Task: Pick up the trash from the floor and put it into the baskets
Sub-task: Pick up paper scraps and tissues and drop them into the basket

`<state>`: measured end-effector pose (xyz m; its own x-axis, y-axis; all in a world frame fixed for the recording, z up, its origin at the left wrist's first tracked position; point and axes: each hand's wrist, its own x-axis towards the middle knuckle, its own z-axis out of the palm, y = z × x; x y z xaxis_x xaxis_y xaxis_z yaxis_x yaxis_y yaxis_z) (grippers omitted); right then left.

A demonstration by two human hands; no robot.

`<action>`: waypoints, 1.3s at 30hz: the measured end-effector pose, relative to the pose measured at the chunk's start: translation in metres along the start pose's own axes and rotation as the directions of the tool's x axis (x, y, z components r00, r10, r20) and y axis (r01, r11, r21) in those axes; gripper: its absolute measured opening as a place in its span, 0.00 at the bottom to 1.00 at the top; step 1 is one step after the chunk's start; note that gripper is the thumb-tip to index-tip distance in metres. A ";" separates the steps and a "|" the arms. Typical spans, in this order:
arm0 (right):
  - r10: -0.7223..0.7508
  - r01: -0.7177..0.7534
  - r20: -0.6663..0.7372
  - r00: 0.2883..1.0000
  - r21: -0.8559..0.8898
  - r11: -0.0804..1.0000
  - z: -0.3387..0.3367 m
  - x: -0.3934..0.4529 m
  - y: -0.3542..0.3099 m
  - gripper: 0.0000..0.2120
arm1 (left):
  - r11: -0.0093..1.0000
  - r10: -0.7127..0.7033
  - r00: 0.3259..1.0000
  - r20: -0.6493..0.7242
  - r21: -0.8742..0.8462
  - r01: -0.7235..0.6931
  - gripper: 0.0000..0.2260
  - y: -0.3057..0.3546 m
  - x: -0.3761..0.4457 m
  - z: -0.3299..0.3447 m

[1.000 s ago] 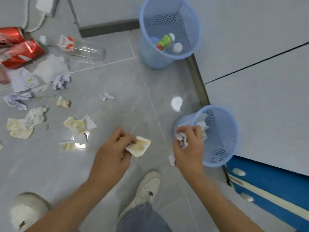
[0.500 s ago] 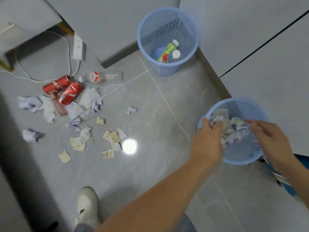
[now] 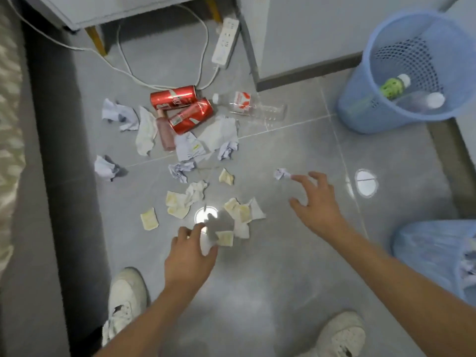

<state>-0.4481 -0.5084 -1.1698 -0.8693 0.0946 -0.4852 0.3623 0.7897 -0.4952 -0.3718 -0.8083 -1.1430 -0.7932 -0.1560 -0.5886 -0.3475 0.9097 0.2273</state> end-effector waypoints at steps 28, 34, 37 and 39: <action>-0.459 0.454 0.088 0.884 -0.389 0.801 0.194 0.102 -0.100 0.18 | 0.954 0.097 0.985 -0.145 -0.268 -0.133 0.15 -0.183 0.153 0.033; -0.312 0.289 -0.196 0.930 -0.134 0.948 0.133 0.031 -0.078 0.12 | 0.910 0.085 0.994 -0.063 -0.402 -0.103 0.10 -0.124 0.101 0.000; -0.130 0.135 -0.251 0.959 0.006 0.991 0.083 -0.040 -0.065 0.12 | 0.887 0.184 0.982 0.050 -0.439 -0.144 0.08 -0.054 0.050 -0.013; -0.040 0.067 -0.312 0.949 0.076 0.995 0.039 -0.091 -0.051 0.11 | 0.852 0.271 0.958 0.097 -0.487 -0.191 0.07 0.007 0.010 -0.021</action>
<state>-0.3744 -0.5809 -1.1288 -0.9445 0.2478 -0.2158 0.3281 0.7458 -0.5798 -0.3926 -0.8116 -1.1312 -0.8052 0.1343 -0.5775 -0.3879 0.6174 0.6844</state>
